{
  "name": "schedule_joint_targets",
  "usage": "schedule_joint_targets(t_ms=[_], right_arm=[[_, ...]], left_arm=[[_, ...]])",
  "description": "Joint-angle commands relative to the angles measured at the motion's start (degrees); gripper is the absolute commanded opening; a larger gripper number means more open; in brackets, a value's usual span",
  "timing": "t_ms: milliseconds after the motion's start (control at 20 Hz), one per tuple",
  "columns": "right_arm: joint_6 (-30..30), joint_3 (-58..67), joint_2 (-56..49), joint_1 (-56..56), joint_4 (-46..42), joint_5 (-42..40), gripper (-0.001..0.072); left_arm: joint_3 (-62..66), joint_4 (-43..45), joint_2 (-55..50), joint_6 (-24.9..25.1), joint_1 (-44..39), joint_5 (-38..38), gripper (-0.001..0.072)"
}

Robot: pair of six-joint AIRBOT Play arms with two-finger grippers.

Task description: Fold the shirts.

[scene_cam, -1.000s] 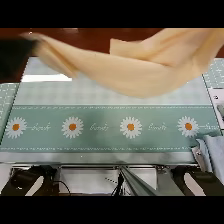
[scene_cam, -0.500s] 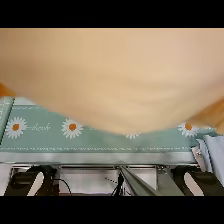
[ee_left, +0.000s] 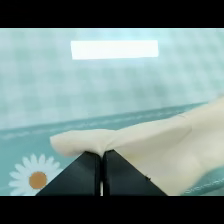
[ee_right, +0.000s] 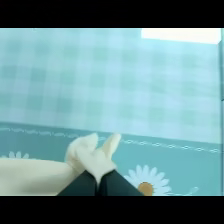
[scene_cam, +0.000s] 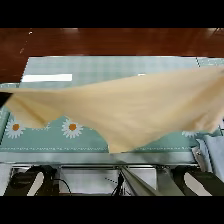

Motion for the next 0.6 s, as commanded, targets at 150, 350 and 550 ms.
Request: schedule_joint_targets(t_ms=[150, 350, 550], right_arm=[[-1.7, 0.1, -26.1, 1.5, 14.5, -18.7, 0.0024], [3.7, 0.1, -38.0, 1.5, 24.1, -28.7, 0.0025], [3.7, 0.1, -45.3, 1.5, 24.3, -24.1, 0.0038]], left_arm=[[-22.4, -6.0, -3.6, 3.4, 0.1, 12.1, 0.0020], [-32.4, -6.1, -8.8, 5.5, -0.1, 12.1, 0.0020], [-39.4, -7.1, -13.1, 6.3, -2.0, 13.8, 0.0020]])
